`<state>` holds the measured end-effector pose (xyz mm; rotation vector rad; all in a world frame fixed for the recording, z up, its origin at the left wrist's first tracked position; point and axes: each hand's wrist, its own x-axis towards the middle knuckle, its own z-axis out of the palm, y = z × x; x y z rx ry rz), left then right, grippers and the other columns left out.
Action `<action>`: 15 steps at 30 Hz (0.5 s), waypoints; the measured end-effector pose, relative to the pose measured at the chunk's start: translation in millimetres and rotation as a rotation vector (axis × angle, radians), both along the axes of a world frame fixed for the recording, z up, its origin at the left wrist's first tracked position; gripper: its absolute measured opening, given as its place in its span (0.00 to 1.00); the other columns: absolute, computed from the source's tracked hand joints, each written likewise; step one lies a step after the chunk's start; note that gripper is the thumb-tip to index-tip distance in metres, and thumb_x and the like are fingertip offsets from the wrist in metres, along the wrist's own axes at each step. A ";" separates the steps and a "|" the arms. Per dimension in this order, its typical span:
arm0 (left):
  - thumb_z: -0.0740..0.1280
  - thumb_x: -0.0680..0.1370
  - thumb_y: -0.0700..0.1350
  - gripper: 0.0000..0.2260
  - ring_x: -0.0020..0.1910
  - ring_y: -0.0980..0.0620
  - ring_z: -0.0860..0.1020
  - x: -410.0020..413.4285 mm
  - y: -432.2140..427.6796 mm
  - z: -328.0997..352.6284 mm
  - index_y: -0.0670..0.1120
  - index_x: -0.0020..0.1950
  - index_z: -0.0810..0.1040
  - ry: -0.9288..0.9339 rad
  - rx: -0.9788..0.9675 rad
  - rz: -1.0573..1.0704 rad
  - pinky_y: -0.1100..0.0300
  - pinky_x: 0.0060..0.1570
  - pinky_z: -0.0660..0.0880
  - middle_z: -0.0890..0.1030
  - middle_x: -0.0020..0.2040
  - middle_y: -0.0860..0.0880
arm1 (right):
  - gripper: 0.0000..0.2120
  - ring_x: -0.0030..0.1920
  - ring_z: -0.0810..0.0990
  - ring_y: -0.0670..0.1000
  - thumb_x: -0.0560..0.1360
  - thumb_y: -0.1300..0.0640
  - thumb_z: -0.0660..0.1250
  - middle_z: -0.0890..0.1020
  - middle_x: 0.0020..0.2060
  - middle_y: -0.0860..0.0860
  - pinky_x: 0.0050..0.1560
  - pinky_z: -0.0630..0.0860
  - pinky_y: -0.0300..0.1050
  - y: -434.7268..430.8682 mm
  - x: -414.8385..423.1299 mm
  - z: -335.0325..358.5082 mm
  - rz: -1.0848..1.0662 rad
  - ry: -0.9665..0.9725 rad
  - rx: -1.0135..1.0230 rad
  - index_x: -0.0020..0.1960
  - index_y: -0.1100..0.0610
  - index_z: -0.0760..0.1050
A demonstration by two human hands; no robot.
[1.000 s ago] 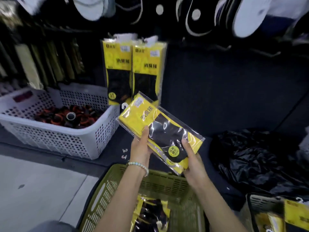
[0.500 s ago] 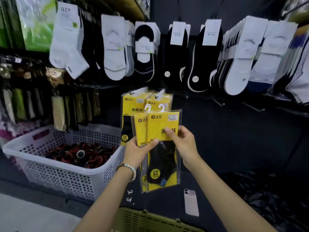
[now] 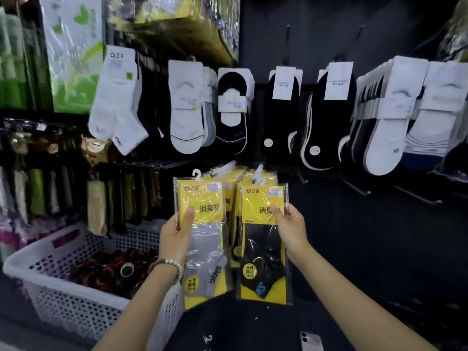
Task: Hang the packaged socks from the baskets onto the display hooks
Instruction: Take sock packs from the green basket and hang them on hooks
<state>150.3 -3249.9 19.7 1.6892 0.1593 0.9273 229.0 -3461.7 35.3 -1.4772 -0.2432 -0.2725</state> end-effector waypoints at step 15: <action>0.61 0.74 0.61 0.20 0.23 0.60 0.61 23.7 20.7 3.8 0.49 0.31 0.60 -0.102 -0.020 0.034 0.69 0.27 0.61 0.62 0.23 0.57 | 0.05 0.47 0.79 0.43 0.79 0.55 0.64 0.81 0.43 0.44 0.46 0.73 0.35 30.5 89.9 -23.8 -0.200 -0.090 -0.132 0.53 0.54 0.77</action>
